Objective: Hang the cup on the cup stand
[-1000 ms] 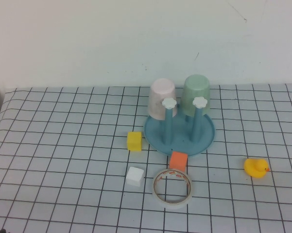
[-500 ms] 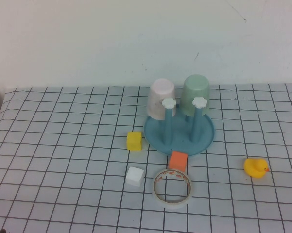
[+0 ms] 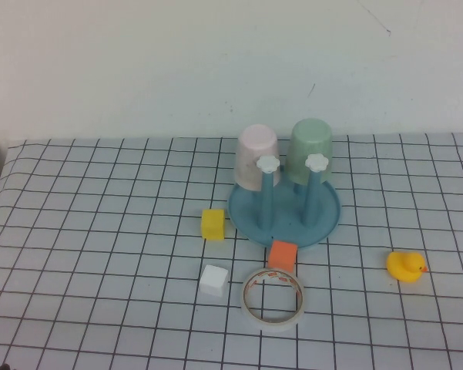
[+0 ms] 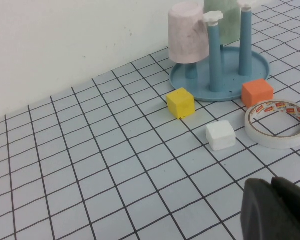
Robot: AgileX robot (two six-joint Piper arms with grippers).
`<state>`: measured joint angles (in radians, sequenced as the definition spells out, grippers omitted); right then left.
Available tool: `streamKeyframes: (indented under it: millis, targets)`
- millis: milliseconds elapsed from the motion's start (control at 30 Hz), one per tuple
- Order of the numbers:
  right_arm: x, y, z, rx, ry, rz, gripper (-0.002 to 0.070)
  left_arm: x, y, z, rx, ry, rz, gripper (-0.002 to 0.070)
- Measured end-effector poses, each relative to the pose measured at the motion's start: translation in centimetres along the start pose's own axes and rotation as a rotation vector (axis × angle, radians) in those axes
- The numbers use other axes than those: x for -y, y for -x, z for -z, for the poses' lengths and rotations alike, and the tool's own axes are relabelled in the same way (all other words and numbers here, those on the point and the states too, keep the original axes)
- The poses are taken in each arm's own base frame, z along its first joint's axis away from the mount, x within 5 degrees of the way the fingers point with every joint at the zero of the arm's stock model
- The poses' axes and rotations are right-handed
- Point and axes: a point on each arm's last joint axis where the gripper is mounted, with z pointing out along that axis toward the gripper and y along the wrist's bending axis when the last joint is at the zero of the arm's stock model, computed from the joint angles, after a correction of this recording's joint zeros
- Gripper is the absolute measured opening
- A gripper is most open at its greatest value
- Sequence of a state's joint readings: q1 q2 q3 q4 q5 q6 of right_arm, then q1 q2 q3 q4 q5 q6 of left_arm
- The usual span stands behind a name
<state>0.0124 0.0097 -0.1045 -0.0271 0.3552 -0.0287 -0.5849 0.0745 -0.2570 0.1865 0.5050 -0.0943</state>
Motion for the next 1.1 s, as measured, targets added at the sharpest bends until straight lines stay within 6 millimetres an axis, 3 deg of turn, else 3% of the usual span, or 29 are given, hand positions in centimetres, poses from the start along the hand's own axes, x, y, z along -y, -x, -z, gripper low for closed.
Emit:
streamKeyframes:
  millis: [167, 433, 1100]
  targets:
    - [0.1, -2.3, -1.1, 0.047, -0.033, 0.004, -0.0001, 0.0, 0.0, 0.0, -0.002, 0.0, 0.0, -0.0002]
    - [0.2, -3.5, -1.2, -0.041, -0.047, -0.009, -0.0001, 0.0, 0.0, 0.0, -0.002, 0.0, 0.0, -0.0002]
    - [0.5, -3.7, -1.1, -0.079, -0.101, -0.021, -0.0001, 0.0, 0.0, 0.0, -0.002, 0.0, 0.0, -0.0002]
